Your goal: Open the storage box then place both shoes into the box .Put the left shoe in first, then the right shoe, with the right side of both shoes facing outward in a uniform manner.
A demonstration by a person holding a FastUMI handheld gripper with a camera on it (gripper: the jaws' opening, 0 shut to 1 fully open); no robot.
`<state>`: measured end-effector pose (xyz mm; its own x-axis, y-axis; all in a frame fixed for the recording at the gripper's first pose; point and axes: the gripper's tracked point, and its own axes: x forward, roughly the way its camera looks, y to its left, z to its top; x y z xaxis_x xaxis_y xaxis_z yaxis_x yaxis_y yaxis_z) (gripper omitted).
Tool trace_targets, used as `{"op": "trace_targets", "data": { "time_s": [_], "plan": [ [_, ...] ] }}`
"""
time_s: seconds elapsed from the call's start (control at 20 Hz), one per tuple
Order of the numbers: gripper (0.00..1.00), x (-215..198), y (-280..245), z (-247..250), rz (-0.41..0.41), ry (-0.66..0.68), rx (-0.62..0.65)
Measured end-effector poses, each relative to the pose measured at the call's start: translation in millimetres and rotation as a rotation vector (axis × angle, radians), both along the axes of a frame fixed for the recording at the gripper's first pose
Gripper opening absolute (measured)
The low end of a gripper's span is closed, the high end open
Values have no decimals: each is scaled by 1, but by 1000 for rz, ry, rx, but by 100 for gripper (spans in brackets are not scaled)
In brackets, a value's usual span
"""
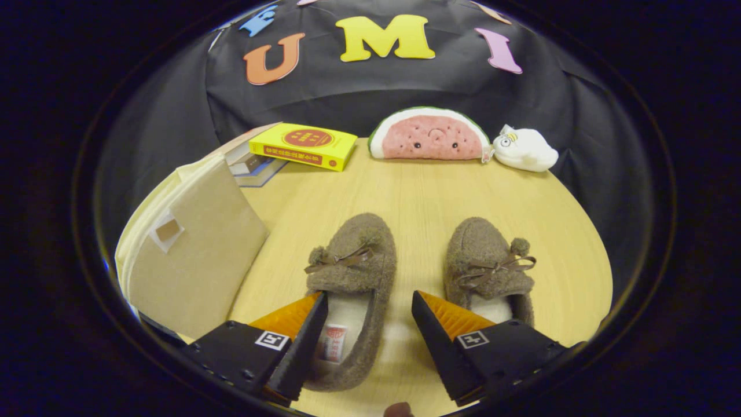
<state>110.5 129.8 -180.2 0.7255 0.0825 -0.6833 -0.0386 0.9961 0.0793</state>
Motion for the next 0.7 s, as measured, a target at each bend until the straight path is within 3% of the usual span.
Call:
{"op": "trace_targets", "data": {
  "time_s": [0.05, 0.25, 0.35, 0.4, 0.5, 0.55, 0.6, 0.7],
  "plan": [
    [86, 3, -2, -2, -10, 4, 2],
    [58, 6, 1, -20, -9, 61, 32],
    [39, 7, 2, -22, 4, 74, 45],
    [39, 8, -1, -21, -1, 72, 36],
    [13, 11, -3, -23, -12, 67, 49],
    [13, 11, -5, -24, -29, 60, 65],
    [1, 13, -2, -18, -36, 66, 86],
    [0, 8, 2, -18, -54, 72, 154]
  ]
}}
